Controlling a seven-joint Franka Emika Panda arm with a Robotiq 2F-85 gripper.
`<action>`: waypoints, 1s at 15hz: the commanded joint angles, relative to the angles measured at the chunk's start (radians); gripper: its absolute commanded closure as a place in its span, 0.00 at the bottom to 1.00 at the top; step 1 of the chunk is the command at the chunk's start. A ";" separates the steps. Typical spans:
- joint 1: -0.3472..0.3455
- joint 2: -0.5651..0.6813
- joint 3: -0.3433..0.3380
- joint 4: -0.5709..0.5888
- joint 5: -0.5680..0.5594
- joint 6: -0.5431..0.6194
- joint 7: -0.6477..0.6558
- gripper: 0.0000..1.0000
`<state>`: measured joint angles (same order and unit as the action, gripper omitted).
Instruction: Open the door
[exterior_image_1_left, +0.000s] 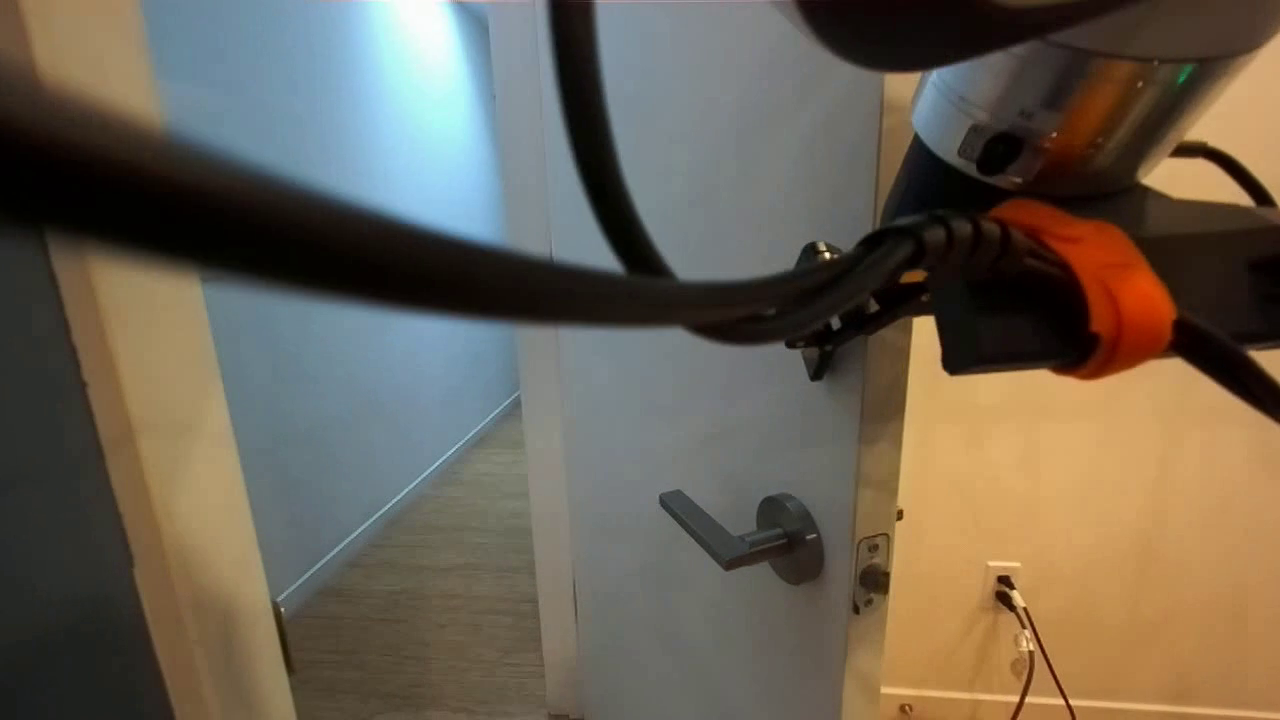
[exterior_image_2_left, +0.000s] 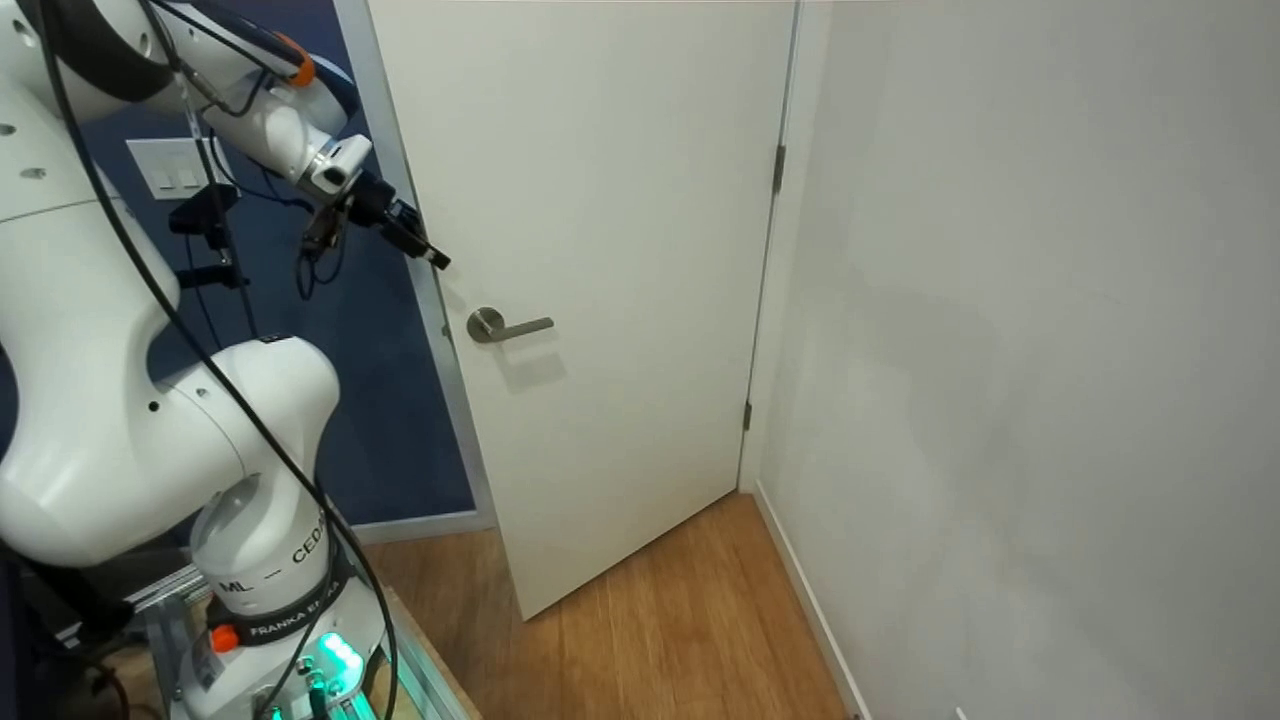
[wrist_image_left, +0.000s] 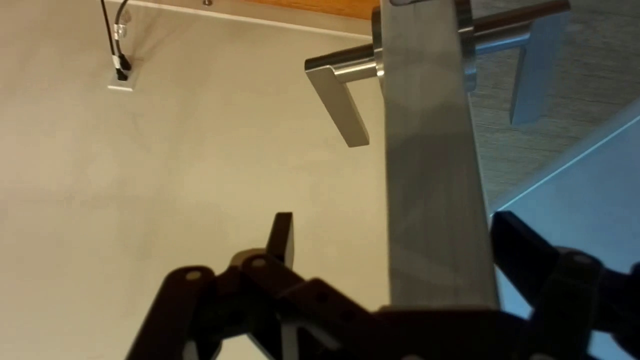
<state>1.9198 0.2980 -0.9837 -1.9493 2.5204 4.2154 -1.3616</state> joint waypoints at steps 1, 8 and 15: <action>0.019 -0.082 -0.022 -0.055 0.000 0.021 0.074 0.00; 0.045 -0.190 -0.057 -0.130 0.000 0.021 0.323 0.00; 0.038 -0.277 -0.040 -0.241 -0.001 0.087 0.652 0.00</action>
<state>1.9333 0.1022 -1.0335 -2.1485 2.5195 4.2104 -0.8446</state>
